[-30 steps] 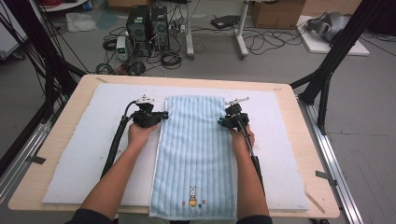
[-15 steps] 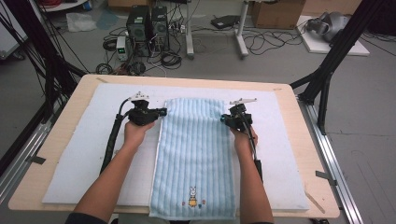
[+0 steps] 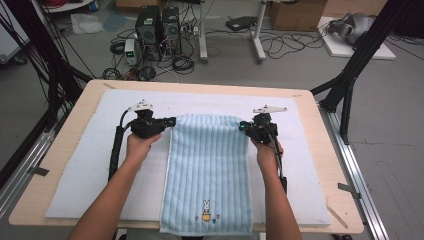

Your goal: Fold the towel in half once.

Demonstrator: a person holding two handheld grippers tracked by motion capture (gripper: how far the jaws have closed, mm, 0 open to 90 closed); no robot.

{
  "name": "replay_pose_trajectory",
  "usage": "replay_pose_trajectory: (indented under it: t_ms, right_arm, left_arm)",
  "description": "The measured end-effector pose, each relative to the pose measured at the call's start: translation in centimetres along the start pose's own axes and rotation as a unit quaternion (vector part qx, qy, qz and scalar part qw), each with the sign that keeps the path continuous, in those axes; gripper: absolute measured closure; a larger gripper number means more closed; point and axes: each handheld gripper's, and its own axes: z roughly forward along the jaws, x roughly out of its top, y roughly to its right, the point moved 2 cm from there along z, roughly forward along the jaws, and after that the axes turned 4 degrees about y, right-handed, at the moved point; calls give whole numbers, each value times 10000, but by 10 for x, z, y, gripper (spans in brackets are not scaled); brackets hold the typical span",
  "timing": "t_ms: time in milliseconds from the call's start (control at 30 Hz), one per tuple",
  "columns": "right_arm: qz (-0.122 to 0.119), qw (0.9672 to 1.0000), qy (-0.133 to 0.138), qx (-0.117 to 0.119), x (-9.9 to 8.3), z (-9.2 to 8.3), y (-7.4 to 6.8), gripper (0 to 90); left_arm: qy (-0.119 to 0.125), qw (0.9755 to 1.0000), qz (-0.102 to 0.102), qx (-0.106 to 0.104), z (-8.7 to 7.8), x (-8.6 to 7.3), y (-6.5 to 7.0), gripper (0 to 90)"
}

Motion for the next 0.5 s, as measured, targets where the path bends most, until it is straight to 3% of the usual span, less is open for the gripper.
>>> replay_pose_trajectory:
  t_ms: [333,500]
  right_arm:
    - [32,9995,237,209,-8,-24,-11,850]
    - [-158,9992,262,263,-15,-37,-19,850]
  left_arm:
    - [26,9996,89,-254,-20,-10,16,877]
    - [81,9990,169,-394,-30,-16,26,877]
